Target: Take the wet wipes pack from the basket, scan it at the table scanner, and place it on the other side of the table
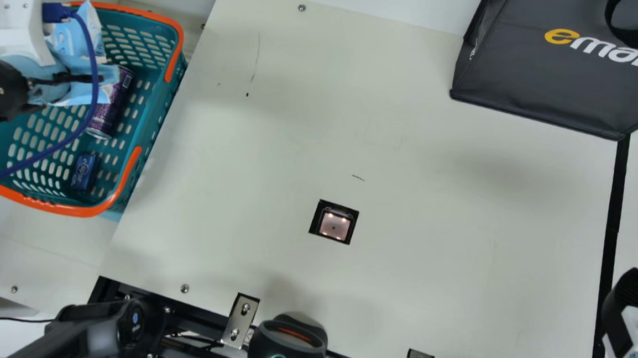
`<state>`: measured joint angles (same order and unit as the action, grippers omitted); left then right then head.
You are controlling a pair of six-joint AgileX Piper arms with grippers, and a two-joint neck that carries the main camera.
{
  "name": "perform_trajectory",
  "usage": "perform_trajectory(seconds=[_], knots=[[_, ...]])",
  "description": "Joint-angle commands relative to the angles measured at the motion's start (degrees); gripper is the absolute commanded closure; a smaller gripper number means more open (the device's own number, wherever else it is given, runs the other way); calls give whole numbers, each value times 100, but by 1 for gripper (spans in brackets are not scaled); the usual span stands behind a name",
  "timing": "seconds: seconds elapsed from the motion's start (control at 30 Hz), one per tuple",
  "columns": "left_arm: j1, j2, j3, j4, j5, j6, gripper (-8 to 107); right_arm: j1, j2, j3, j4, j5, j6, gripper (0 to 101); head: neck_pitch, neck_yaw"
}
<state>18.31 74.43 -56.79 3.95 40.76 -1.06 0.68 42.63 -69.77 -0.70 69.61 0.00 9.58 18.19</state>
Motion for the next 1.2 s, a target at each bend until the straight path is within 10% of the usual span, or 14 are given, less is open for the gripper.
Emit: perform_trajectory(seconds=[0.0, 1.17], knots=[[-440, -73, -29, 141, 228, -511, 107, 0, 0, 0, 0, 0, 0, 6, -166, 23], [-5415, 296, -705, 1273, 1817, -4308, 107, 0, 0, 0, 6, -13, 0, 6, -166, 23]])
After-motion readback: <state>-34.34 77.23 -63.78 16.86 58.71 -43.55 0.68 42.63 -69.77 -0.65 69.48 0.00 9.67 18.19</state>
